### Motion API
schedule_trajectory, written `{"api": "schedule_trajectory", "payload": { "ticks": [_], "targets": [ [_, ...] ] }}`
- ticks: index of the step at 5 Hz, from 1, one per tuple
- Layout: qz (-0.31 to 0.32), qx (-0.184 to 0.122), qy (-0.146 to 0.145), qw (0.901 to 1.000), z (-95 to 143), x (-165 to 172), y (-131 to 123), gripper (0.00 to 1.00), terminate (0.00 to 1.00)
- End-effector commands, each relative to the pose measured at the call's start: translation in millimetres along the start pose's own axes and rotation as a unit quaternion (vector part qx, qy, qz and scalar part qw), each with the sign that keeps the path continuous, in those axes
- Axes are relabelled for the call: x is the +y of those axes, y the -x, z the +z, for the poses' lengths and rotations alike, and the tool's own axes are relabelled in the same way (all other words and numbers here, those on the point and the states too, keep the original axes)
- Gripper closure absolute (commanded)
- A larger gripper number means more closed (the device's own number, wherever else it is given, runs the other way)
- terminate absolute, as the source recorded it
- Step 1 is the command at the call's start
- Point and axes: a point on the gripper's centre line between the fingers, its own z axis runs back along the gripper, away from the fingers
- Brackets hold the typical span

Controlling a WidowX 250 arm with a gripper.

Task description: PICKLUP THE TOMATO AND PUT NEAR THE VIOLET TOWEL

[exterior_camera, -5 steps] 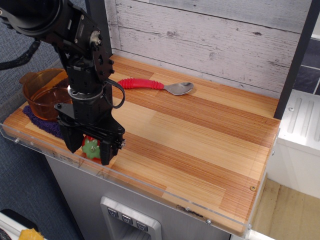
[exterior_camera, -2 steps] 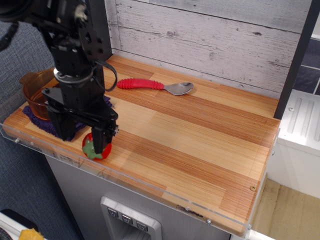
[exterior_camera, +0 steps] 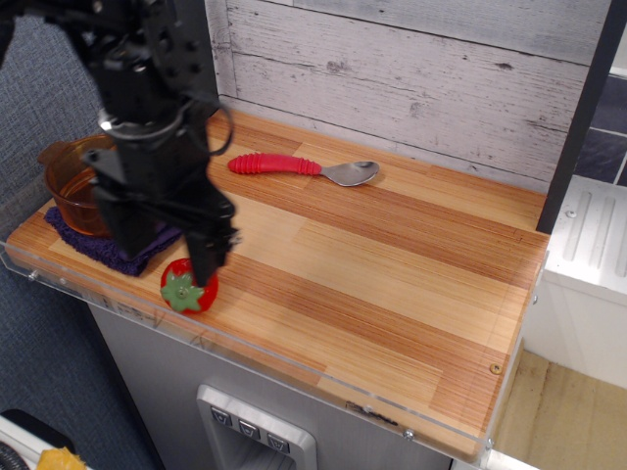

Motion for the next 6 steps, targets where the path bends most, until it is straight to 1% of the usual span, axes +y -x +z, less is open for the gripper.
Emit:
{"api": "schedule_trajectory", "payload": {
  "ticks": [1,2,3,4,5,6],
  "targets": [
    [-0.064,-0.053,-0.003,0.9965,29,-34,-12,0.0,0.0],
    [-0.094,-0.064,-0.005,0.9935,35,-49,-19,0.0,0.0],
    [-0.134,-0.067,0.011,0.9888,30,-65,-32,0.0,0.0],
    [-0.16,-0.063,0.011,0.9851,26,-80,-43,0.0,0.0],
    [-0.193,-0.052,0.02,0.9796,14,-96,-50,0.0,0.0],
    [-0.256,-0.048,0.042,0.9646,8,-106,-53,0.0,0.0]
  ]
}}
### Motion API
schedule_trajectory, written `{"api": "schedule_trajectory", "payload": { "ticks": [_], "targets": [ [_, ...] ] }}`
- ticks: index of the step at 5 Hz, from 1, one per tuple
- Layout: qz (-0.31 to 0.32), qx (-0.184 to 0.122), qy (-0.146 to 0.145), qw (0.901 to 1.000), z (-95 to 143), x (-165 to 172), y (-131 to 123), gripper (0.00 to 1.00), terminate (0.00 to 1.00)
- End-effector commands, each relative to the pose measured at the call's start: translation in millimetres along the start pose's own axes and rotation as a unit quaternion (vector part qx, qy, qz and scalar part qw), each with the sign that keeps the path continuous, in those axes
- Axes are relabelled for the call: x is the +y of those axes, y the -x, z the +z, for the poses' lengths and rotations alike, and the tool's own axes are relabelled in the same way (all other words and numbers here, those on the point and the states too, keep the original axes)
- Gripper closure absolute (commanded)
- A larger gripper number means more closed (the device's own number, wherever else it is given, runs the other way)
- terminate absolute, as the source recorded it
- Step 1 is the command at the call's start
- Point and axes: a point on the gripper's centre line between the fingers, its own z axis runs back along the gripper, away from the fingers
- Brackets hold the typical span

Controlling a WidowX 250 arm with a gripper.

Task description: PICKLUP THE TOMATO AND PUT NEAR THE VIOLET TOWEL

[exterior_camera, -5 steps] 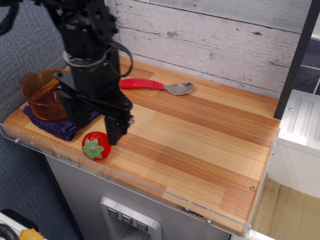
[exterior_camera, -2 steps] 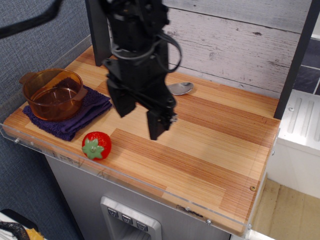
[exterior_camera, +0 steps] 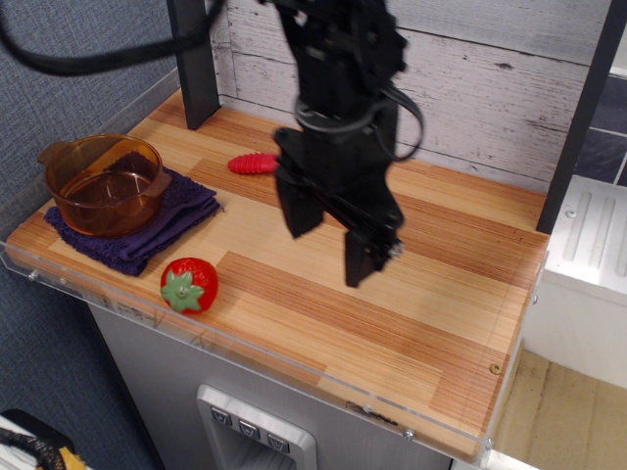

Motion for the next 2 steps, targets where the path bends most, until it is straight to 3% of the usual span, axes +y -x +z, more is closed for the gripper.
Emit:
{"api": "schedule_trajectory", "payload": {
  "ticks": [1,2],
  "targets": [
    [-0.063,-0.019,0.014,0.9977,6.0,-11.3,-7.1,0.0,0.0],
    [-0.063,-0.019,0.014,0.9977,6.0,-11.3,-7.1,0.0,1.0]
  ]
}}
